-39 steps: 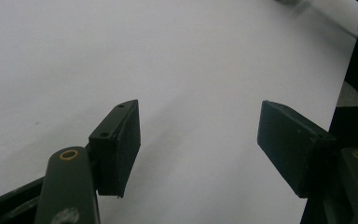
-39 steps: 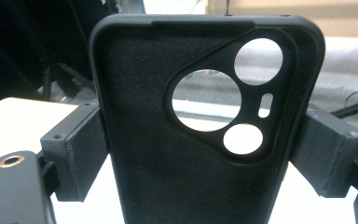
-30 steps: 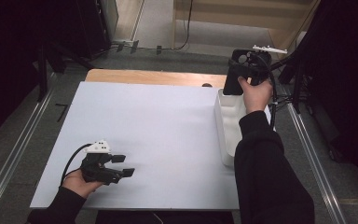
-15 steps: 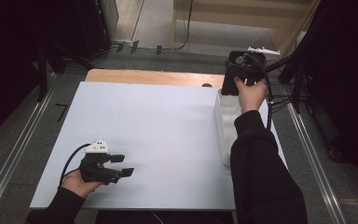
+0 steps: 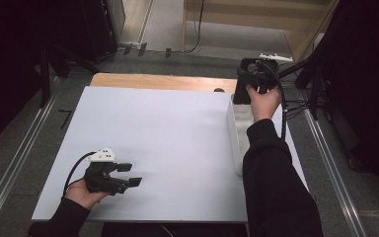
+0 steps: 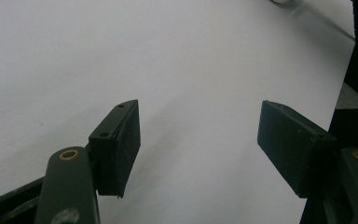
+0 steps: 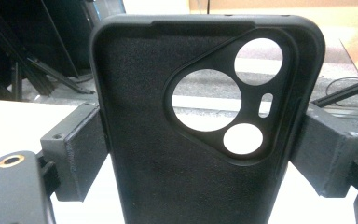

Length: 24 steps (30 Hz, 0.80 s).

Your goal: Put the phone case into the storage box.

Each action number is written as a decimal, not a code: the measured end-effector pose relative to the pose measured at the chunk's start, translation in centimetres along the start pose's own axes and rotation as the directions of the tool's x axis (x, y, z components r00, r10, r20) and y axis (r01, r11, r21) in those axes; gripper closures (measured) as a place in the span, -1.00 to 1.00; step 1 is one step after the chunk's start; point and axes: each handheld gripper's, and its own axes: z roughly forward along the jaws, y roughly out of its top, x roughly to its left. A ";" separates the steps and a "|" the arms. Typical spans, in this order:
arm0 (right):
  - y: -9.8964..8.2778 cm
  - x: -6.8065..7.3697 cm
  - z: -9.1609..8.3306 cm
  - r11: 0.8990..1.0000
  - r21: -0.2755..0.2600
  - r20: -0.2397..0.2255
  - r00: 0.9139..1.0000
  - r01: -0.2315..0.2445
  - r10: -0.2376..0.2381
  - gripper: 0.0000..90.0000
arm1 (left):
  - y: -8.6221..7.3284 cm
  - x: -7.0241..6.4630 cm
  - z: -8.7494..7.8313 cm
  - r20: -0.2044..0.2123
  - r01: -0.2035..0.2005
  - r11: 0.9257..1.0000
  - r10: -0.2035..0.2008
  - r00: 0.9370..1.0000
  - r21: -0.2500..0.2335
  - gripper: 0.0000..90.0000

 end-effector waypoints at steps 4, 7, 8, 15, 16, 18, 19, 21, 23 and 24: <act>-0.4 -0.2 0.2 1.000 0.003 -0.001 1.000 -0.010 0.010 -0.74 | 0.0 0.0 0.0 0.002 0.002 1.000 -0.002 1.000 -0.002 -0.33; -0.8 -0.3 0.4 1.000 0.009 0.001 1.000 -0.019 0.019 -0.74 | 0.0 0.0 0.0 0.003 0.000 1.000 0.000 1.000 -0.001 -0.33; -1.0 -0.4 0.5 1.000 0.011 -0.004 1.000 -0.023 0.023 -0.74 | 0.0 0.0 0.0 0.003 0.001 1.000 -0.001 1.000 -0.002 -0.33; -1.7 -0.3 0.9 1.000 0.022 -0.013 1.000 -0.002 0.002 -0.74 | 0.0 0.1 -0.1 -0.002 0.001 1.000 -0.001 1.000 -0.002 -0.33; -1.8 -0.3 0.9 1.000 0.019 -0.011 1.000 -0.004 0.004 -0.74 | 0.0 0.1 -0.1 -0.001 0.001 1.000 -0.001 1.000 -0.001 -0.33; -2.1 -0.3 1.1 1.000 0.021 -0.011 1.000 -0.001 0.001 -0.74 | 0.0 0.1 -0.1 0.000 0.001 1.000 -0.001 1.000 -0.002 -0.33; -2.3 -0.3 1.1 1.000 0.023 -0.010 1.000 -0.007 0.008 -0.74 | 0.0 0.0 -0.1 0.001 0.001 1.000 -0.001 1.000 -0.002 -0.33; -2.5 -0.4 1.2 1.000 0.023 -0.011 1.000 -0.010 0.010 -0.74 | 0.0 0.1 -0.1 -0.002 0.000 1.000 0.000 1.000 -0.003 -0.33; -2.8 -0.5 1.3 1.000 0.022 -0.004 1.000 -0.014 0.014 -0.74 | 0.0 0.1 -0.1 -0.003 0.000 1.000 0.000 1.000 -0.003 -0.33; -2.9 -0.6 1.3 1.000 0.026 0.000 1.000 -0.016 0.016 -0.74 | 0.0 0.1 -0.1 -0.004 -0.002 1.000 0.002 1.000 -0.005 -0.33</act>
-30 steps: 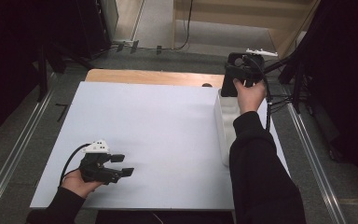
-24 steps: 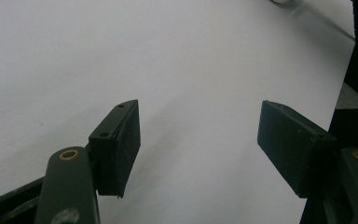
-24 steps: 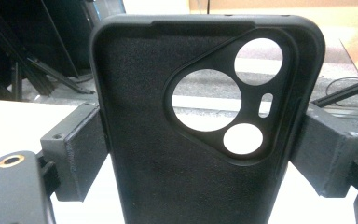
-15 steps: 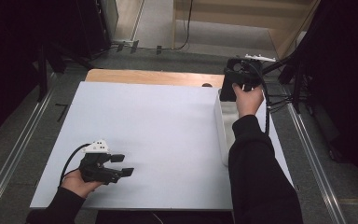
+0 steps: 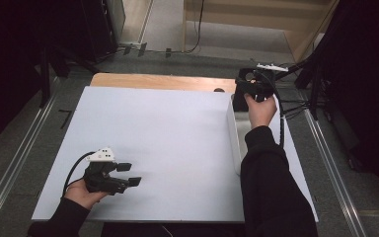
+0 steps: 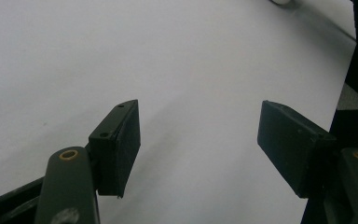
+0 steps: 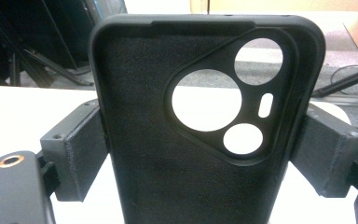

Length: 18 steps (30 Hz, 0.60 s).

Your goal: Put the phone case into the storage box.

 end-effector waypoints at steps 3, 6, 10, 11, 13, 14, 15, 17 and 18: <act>-0.4 -0.3 0.2 1.000 0.002 -0.012 1.000 -0.017 0.017 -0.74 | 0.0 0.0 0.0 -0.001 0.002 1.000 -0.002 1.000 0.001 -0.33; -0.9 -0.2 0.4 1.000 0.000 -0.006 1.000 -0.002 0.002 -0.75 | 0.0 0.0 0.1 0.003 0.002 1.000 -0.002 1.000 0.002 -0.33; -1.4 -0.2 0.6 1.000 0.003 -0.002 1.000 0.000 0.000 -0.75 | 0.0 -0.1 0.1 0.003 0.003 1.000 -0.003 1.000 0.000 -0.33; -1.4 -0.2 0.7 1.000 0.003 0.001 1.000 0.003 -0.003 -0.75 | 0.0 -0.1 0.1 0.002 0.002 1.000 -0.002 1.000 0.001 -0.33; -1.5 -0.1 0.8 1.000 0.002 0.005 1.000 0.005 -0.005 -0.75 | 0.0 0.0 0.1 0.002 0.002 1.000 -0.002 1.000 0.005 -0.33; -1.6 -0.1 0.8 1.000 0.001 0.005 1.000 0.009 -0.009 -0.75 | 0.0 0.0 0.1 0.002 0.002 1.000 -0.002 1.000 0.005 -0.33; -1.6 0.0 0.9 1.000 0.000 0.005 1.000 0.011 -0.011 -0.75 | 0.0 0.0 0.1 0.001 0.002 1.000 -0.002 1.000 0.005 -0.33; -1.6 0.1 1.0 1.000 0.002 0.006 1.000 0.015 -0.015 -0.75 | 0.0 -0.1 0.1 0.000 0.002 1.000 -0.002 1.000 0.004 -0.33; -1.7 0.1 1.0 1.000 0.003 0.010 1.000 0.018 -0.018 -0.75 | 0.0 -0.1 0.1 0.000 0.001 1.000 -0.001 1.000 0.003 -0.33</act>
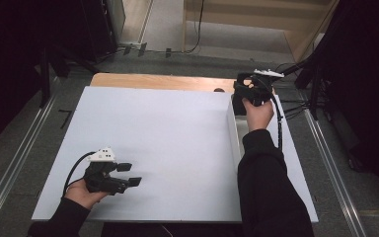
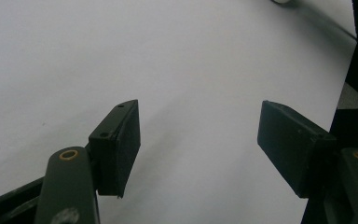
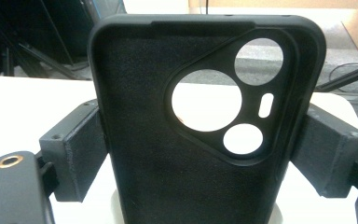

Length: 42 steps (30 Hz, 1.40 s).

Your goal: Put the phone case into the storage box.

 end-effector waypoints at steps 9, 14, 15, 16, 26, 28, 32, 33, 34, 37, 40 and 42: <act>-0.2 0.1 0.3 1.000 0.029 0.009 1.000 -0.007 0.007 -0.76 | 0.0 0.0 0.0 0.000 0.000 1.000 0.000 1.000 0.003 -0.33; -0.3 0.2 0.4 0.999 0.036 -0.005 1.000 0.011 -0.011 -0.77 | 0.0 0.0 0.0 0.001 0.000 1.000 0.000 1.000 0.001 -0.33; -0.3 0.2 0.4 0.999 0.042 -0.008 1.000 0.012 -0.011 -0.77 | 0.0 0.0 0.0 0.001 0.000 1.000 0.000 1.000 -0.001 -0.33; -0.3 0.2 0.5 0.999 0.045 -0.005 1.000 0.009 -0.009 -0.77 | 0.0 0.0 0.0 0.001 0.000 1.000 0.000 1.000 0.000 -0.33; -0.4 0.2 0.7 0.998 0.063 -0.025 1.000 0.009 -0.007 -0.81 | 0.0 0.0 0.0 0.003 0.001 1.000 -0.001 1.000 -0.003 -0.33; -0.3 0.1 0.7 0.998 0.059 -0.028 1.000 0.003 -0.002 -0.81 | 0.0 0.0 0.0 0.003 0.002 1.000 -0.002 1.000 -0.004 -0.33; -0.3 0.0 0.7 0.999 0.051 -0.035 0.999 -0.004 0.006 -0.96 | 0.0 0.0 0.0 0.004 0.001 1.000 -0.001 1.000 -0.002 -0.33; -0.3 0.0 0.7 0.999 0.052 -0.039 0.999 -0.003 0.005 -0.96 | 0.0 0.0 0.0 0.004 0.002 1.000 -0.002 1.000 -0.002 -0.33; -0.3 0.0 0.7 0.998 0.055 -0.043 0.999 -0.003 0.005 -0.96 | 0.0 0.0 0.0 0.004 0.002 1.000 -0.002 1.000 -0.002 -0.33; -0.4 0.1 0.8 0.998 0.059 -0.037 0.999 0.010 -0.008 -0.96 | 0.0 0.0 0.0 0.001 0.000 1.000 0.000 1.000 -0.004 -0.33; -0.3 0.1 0.7 0.998 0.060 -0.032 0.999 0.016 -0.014 -0.96 | 0.0 0.0 -0.1 0.002 0.000 1.000 0.000 1.000 -0.003 -0.33; -0.2 0.1 0.7 0.998 0.058 -0.029 0.999 0.020 -0.018 -0.96 | 0.0 0.0 -0.1 0.001 0.002 1.000 -0.002 1.000 -0.003 -0.33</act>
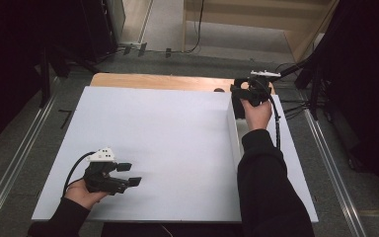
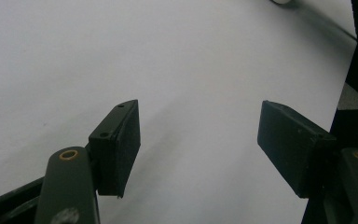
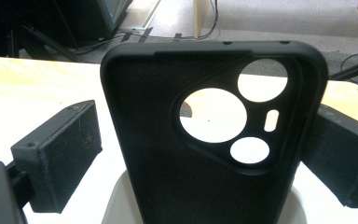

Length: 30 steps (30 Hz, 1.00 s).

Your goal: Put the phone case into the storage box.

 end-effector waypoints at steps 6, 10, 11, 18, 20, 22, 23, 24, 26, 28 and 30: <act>0.5 -0.2 -0.3 1.000 -0.017 0.009 1.000 -0.003 0.003 -0.95 | 0.2 0.0 0.2 0.004 0.000 1.000 0.000 1.000 0.001 -0.33; 1.2 -0.3 -0.8 1.000 -0.024 0.012 1.000 0.007 -0.006 -0.95 | 0.5 -0.3 0.4 0.016 -0.009 1.000 0.009 1.000 0.003 -0.33; 1.4 -0.2 -1.1 0.999 -0.030 0.014 1.000 0.018 -0.018 -0.95 | 0.5 -0.3 0.5 0.014 -0.016 1.000 0.015 1.000 0.006 -0.33; 3.0 0.2 -2.8 0.996 -0.087 0.013 0.999 0.031 -0.030 -0.95 | 0.6 -0.2 0.5 0.013 -0.009 1.000 0.009 1.000 -0.002 -0.33; 3.4 0.3 -3.3 0.995 -0.097 0.019 0.999 0.035 -0.033 -0.95 | 0.6 -0.1 0.5 0.014 -0.011 1.000 0.011 1.000 0.000 -0.33; 3.7 0.5 -3.8 0.993 -0.108 0.022 0.999 0.038 -0.036 -0.95 | 0.7 0.0 0.5 0.016 -0.010 1.000 0.010 1.000 -0.002 -0.33; 3.8 0.5 -4.0 0.993 -0.112 0.022 0.999 0.043 -0.041 -0.95 | 0.8 0.0 0.6 0.013 -0.011 1.000 0.011 1.000 -0.001 -0.33; 3.9 0.6 -4.2 0.992 -0.119 0.017 0.999 0.040 -0.039 -0.95 | 0.8 0.0 0.6 0.011 -0.014 1.000 0.014 1.000 -0.004 -0.33; 4.0 0.9 -4.7 0.990 -0.127 0.000 0.998 0.058 -0.059 -0.95 | 0.8 0.0 0.5 0.013 -0.018 1.000 0.018 1.000 -0.007 -0.33; 3.9 1.4 -5.1 0.989 -0.119 0.007 0.996 0.090 -0.090 -0.95 | 0.8 0.0 0.5 0.010 -0.015 1.000 0.016 1.000 -0.013 -0.33; 3.7 1.8 -5.5 0.989 -0.120 -0.006 0.996 0.090 -0.092 -0.95 | 0.7 0.0 0.4 0.007 -0.016 1.000 0.016 1.000 -0.013 -0.33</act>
